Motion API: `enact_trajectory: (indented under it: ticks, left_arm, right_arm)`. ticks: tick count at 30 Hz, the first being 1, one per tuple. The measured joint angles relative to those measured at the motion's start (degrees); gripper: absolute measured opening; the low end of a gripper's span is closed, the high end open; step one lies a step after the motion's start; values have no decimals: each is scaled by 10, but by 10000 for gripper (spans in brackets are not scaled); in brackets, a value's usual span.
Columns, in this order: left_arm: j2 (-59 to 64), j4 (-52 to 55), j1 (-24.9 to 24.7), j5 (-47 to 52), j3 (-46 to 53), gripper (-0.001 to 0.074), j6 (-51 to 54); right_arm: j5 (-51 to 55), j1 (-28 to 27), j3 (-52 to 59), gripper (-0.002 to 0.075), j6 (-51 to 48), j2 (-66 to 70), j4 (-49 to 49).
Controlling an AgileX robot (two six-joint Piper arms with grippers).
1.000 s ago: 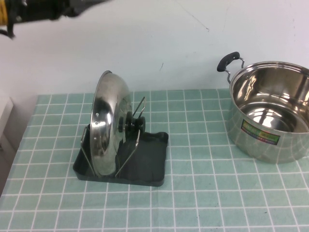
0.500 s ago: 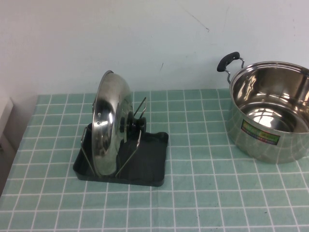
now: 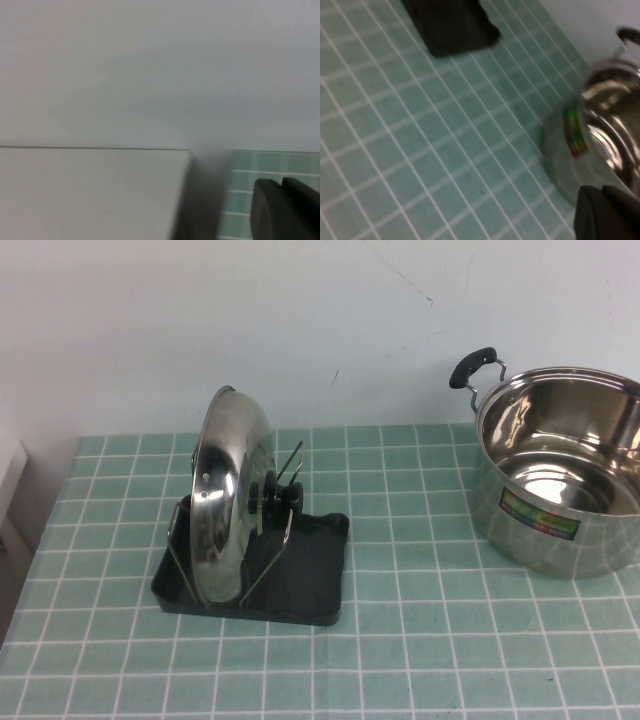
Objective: Put pot lid on rack
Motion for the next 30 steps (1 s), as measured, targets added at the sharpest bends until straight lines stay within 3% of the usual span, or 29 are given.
enact_trajectory:
  ticks: [5,12,23,30]
  left_arm:
    - [-52,-262,-57,-40,4,-1,160]
    - [-135,-498,-145,-132,107,-1,338]
    - [-272,-593,-214,-401,429,-2,362]
    - [-315,-596,-218,-462,492,-2,363]
  right_arm:
    - [-70,0,63,-1,-61,-20,85]
    - [-158,0,168,-1,-71,-104,104]
    - [-142,0,274,-1,-71,-172,140]
    - [-141,0,275,-1,-71,-172,140]
